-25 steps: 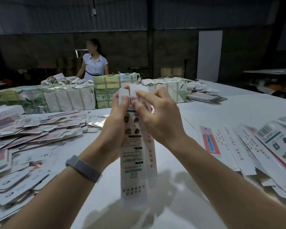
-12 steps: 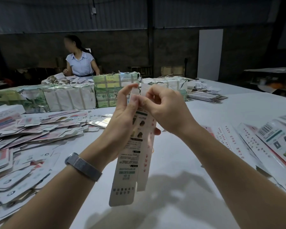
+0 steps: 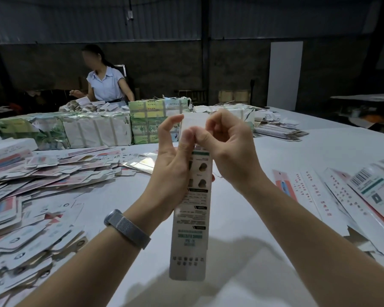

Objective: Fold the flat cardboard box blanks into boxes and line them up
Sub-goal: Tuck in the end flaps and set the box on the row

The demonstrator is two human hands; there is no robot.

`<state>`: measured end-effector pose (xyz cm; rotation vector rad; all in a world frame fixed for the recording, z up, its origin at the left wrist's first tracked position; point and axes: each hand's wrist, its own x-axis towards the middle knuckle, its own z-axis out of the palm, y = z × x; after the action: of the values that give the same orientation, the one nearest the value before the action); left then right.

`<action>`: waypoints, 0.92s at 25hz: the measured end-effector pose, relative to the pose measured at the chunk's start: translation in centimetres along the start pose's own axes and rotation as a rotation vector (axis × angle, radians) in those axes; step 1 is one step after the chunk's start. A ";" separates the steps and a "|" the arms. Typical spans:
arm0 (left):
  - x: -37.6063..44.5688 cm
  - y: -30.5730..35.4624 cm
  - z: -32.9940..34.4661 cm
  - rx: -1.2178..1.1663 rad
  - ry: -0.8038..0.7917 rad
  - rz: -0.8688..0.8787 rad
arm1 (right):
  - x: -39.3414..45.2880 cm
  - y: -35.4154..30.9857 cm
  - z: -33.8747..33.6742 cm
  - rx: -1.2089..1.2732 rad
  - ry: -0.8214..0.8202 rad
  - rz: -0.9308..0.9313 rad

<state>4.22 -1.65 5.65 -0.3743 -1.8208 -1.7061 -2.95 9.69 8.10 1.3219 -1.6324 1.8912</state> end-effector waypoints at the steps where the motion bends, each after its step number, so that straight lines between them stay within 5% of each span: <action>1: 0.0 0.0 0.0 -0.019 0.022 0.016 | -0.2 0.0 0.2 0.047 -0.003 0.015; 15: -0.1 0.1 0.7 0.007 0.095 0.050 | -1.2 0.4 2.1 0.108 0.119 0.139; 23: -0.7 -0.1 0.6 -0.008 0.053 0.018 | -1.4 0.6 1.6 0.381 0.060 0.207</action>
<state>4.49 -0.92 5.15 -0.3448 -1.7684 -1.6963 -1.94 8.47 6.54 1.2524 -1.4771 2.4361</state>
